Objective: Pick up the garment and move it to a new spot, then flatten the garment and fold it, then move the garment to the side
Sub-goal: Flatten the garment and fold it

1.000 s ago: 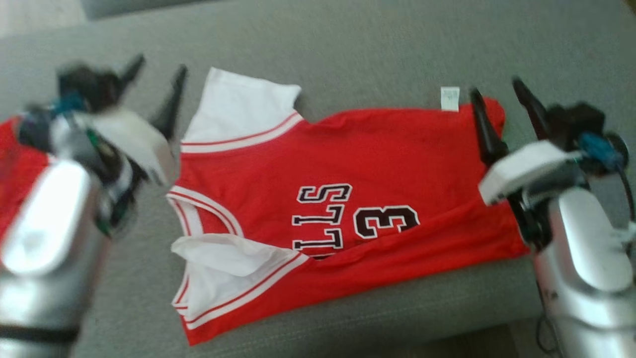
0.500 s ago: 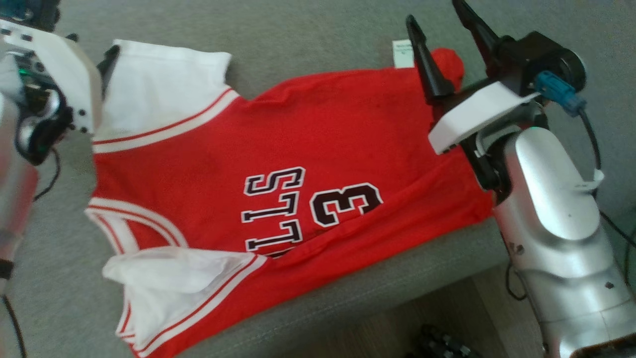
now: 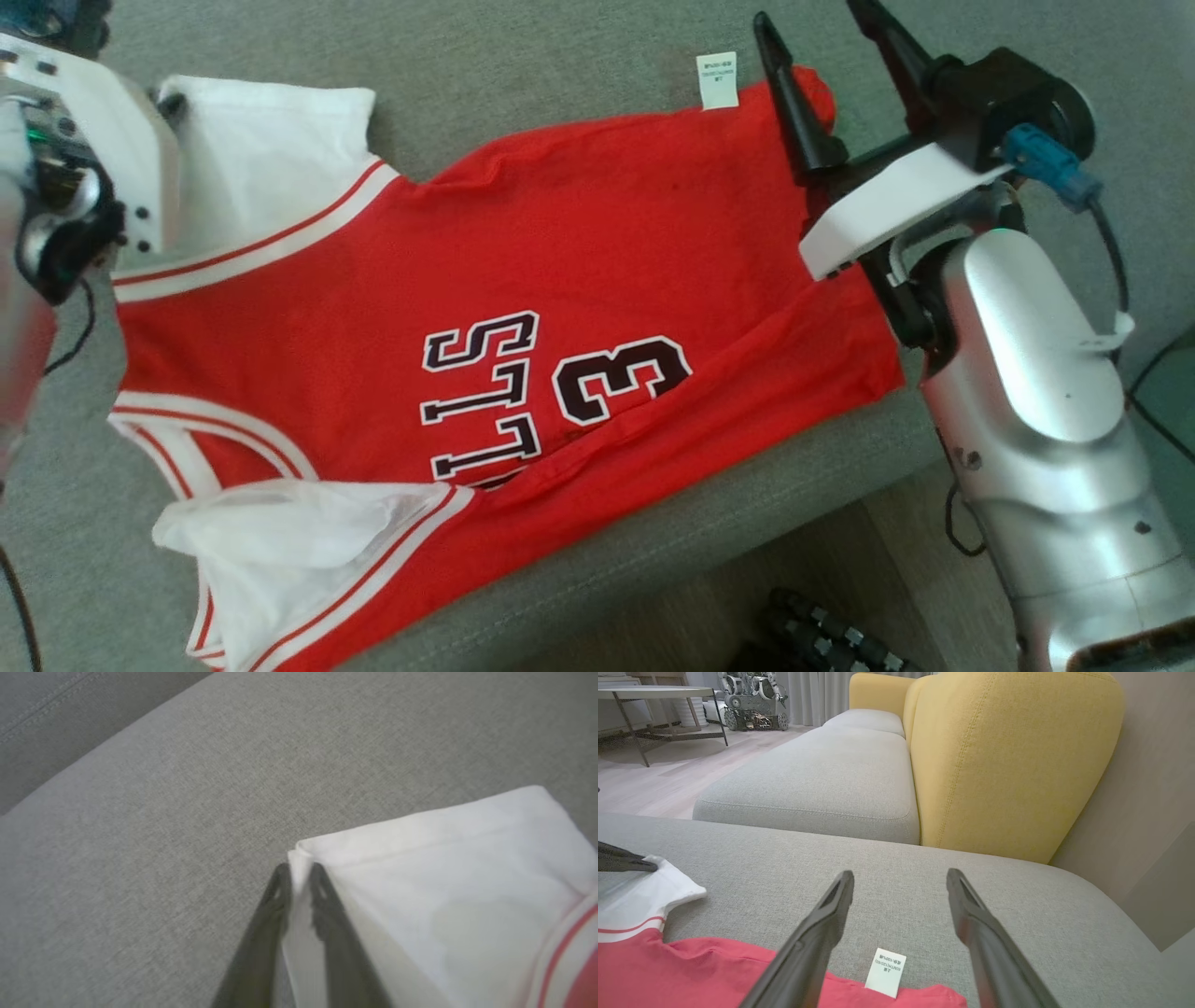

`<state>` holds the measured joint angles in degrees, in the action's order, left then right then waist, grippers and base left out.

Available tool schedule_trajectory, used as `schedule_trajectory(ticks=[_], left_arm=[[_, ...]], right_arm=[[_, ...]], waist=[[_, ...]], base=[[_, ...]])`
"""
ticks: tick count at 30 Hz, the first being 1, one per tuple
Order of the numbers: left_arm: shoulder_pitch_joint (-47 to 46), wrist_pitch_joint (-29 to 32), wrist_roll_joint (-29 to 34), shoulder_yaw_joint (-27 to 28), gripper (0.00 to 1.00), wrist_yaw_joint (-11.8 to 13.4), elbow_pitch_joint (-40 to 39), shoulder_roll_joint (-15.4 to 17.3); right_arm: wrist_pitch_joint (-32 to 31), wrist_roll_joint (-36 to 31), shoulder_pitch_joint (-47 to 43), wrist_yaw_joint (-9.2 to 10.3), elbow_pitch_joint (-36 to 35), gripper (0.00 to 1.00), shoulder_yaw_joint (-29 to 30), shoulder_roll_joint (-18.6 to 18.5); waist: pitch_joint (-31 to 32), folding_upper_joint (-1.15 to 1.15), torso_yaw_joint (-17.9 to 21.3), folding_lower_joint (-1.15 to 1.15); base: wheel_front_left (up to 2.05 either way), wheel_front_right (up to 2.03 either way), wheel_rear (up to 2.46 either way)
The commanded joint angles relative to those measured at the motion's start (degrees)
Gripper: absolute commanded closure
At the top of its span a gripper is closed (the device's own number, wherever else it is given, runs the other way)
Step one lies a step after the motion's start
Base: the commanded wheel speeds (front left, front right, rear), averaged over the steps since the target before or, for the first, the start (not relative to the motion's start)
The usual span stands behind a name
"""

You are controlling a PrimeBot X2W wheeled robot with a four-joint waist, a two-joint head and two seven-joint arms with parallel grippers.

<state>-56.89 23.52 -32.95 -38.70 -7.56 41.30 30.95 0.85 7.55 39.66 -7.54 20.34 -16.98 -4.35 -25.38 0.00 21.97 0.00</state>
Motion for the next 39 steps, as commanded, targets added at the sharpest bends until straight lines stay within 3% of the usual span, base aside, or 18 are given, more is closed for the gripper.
schedule_trajectory(ticks=[1, 7, 16, 25, 34, 35, 36, 39], left_arm=[[-2.33, -0.51, -0.87, 1.32, 1.0, 0.09, -0.7, 2.34], [-3.05, -6.43, -3.1, 1.66, 1.0, 0.08, -0.74, 1.07], [0.71, -16.23, -3.29, 2.48, 1.0, 1.67, -7.25, -0.87], [5.99, -15.64, -3.38, 1.34, 1.0, 3.58, -18.18, 0.61], [6.54, -14.12, -3.57, 1.61, 1.0, 5.0, -22.59, 2.45], [6.55, -14.02, -3.61, 1.67, 1.0, 5.17, -22.81, 2.59], [6.56, -13.92, -3.65, 1.75, 1.0, 5.32, -22.99, 2.75], [6.6, -13.79, -3.71, 1.87, 1.0, 5.59, -23.24, 3.08]], right_arm=[[0.48, -0.22, 0.62, 0.05, -1.41, 0.0, 0.14, 0.79], [-0.43, 1.51, 0.49, 0.05, 1.93, 0.0, 3.34, 0.2], [-6.8, 3.13, 2.33, 0.05, 13.96, 0.0, 4.29, -6.02], [-10.03, 3.2, 6.72, 0.05, 25.99, 0.0, 4.52, -10.81], [-9.3, 2.88, 9.63, 0.05, 33.23, 0.0, 4.33, -10.55], [-9.41, 3.38, 9.75, 0.05, 33.7, 0.64, 3.81, -10.3], [-9.36, 3.99, 9.9, 0.05, 33.98, 1.0, 3.31, -10.16], [-9.06, 4.93, 10.31, 0.05, 34.39, 1.0, 2.52, -10.32]], waist=[[0.2, 0.0, -0.41, 0.0], [1.88, 0.0, -3.12, 0.0], [4.44, 0.0, -10.28, 0.0], [2.38, 0.0, -13.77, 0.0], [1.36, 0.0, -14.0, 0.0], [1.39, 0.0, -14.0, 0.0], [1.4, 0.0, -13.99, 0.0], [1.45, 0.0, -13.94, 0.0]], base=[[0.0, 0.0, 0.0], [0.0, 0.0, 0.0], [0.0, 0.0, 0.0], [0.0, 0.0, 0.0], [0.0, 0.0, 0.0], [0.0, 0.0, 0.0], [0.0, 0.0, 0.0], [0.0, 0.0, 0.0]])
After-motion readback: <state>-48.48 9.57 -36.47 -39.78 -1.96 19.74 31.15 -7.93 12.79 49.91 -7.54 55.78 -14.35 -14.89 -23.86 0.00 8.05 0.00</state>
